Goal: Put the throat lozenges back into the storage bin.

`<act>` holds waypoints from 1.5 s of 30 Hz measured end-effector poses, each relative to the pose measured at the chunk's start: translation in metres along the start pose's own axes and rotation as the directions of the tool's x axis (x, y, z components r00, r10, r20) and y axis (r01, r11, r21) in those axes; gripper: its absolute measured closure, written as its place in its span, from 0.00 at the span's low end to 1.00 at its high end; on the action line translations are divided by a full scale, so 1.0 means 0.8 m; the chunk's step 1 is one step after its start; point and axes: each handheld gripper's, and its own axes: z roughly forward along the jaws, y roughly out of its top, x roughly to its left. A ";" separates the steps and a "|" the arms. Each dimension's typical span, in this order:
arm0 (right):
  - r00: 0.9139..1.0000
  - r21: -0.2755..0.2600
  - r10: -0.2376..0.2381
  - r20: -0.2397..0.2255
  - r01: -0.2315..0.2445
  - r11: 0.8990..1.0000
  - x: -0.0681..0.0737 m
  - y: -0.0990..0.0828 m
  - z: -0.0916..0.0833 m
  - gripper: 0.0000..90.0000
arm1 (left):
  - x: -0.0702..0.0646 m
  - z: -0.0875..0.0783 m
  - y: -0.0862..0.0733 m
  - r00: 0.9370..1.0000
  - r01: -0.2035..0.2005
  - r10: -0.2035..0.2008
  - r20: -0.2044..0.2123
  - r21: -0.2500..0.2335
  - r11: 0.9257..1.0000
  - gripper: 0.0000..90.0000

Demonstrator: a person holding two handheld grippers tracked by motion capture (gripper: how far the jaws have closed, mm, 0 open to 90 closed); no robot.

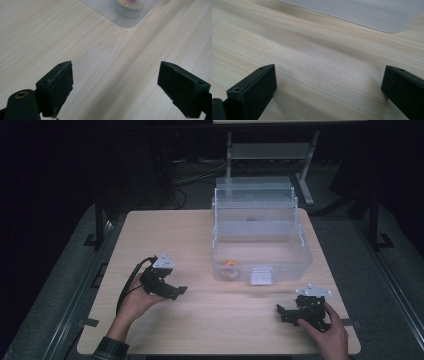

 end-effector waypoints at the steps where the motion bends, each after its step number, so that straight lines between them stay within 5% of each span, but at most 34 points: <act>1: 1.000 0.000 0.000 0.000 0.000 1.000 0.000 0.000 0.000 0.00 | 0.000 -0.001 -0.006 1.000 0.004 -0.004 -0.004 0.001 1.000 0.14; 29: 1.000 0.000 0.000 0.000 0.000 1.000 0.000 0.000 0.000 0.00 | -0.006 -0.017 -0.098 0.995 0.015 -0.016 -0.094 -0.011 1.000 0.12; 45: 1.000 0.000 0.000 0.000 0.000 1.000 0.000 0.000 0.000 0.00 | -0.005 -0.018 -0.138 0.995 0.065 -0.065 -0.071 0.003 0.998 0.12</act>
